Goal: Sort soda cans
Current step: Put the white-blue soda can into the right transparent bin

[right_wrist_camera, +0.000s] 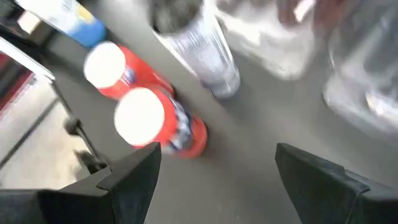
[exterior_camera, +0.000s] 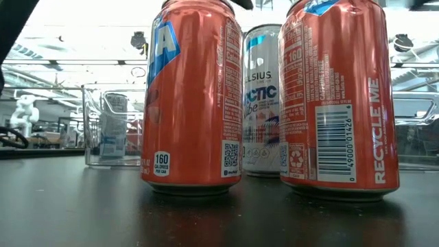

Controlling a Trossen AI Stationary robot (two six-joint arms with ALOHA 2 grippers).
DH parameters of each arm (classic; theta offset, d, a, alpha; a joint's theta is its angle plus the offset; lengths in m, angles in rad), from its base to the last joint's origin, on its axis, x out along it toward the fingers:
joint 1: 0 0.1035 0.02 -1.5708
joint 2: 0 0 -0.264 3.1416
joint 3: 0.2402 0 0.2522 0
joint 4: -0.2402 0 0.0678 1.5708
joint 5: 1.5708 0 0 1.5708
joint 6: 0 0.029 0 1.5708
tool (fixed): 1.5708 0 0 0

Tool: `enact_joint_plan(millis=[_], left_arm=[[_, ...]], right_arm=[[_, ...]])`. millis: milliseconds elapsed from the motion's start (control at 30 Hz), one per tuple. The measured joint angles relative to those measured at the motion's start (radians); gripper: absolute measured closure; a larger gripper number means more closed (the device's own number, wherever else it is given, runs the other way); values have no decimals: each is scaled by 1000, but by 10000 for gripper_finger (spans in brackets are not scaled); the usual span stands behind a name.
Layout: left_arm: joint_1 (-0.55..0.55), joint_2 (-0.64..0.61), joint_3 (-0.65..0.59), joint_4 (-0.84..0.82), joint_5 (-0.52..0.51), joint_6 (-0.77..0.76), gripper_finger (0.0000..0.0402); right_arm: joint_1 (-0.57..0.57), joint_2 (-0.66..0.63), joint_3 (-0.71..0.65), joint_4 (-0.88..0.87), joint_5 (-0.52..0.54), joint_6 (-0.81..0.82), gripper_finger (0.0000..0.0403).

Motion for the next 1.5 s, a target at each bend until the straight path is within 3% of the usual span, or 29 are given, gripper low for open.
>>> enact_joint_plan(millis=[133,200,400,567,733,867,1133,1333,1500], left_arm=[[1,-62,0,-42,3,214,17],[0,-95,0,-71,4,243,17],[-13,-167,0,-146,6,373,17],[-11,-229,-10,-134,-26,433,17],[-8,-322,-117,-109,-96,448,17],[-6,-470,-339,53,-100,448,17],[-7,-869,-986,457,-77,334,17],[-32,-1188,-1400,810,-65,224,17],[-47,-1400,-1621,974,-48,157,17]], right_arm=[[-31,0,39,17,82,-112,93],[-52,0,39,34,111,-164,93],[-140,0,39,123,38,-189,93],[-188,0,39,270,37,-334,93],[-221,0,39,378,35,-470,93],[-240,0,44,400,28,-537,93],[-301,17,174,330,-12,-696,93],[-394,154,398,1,-169,-680,113],[-447,308,608,-245,-271,-643,121]])
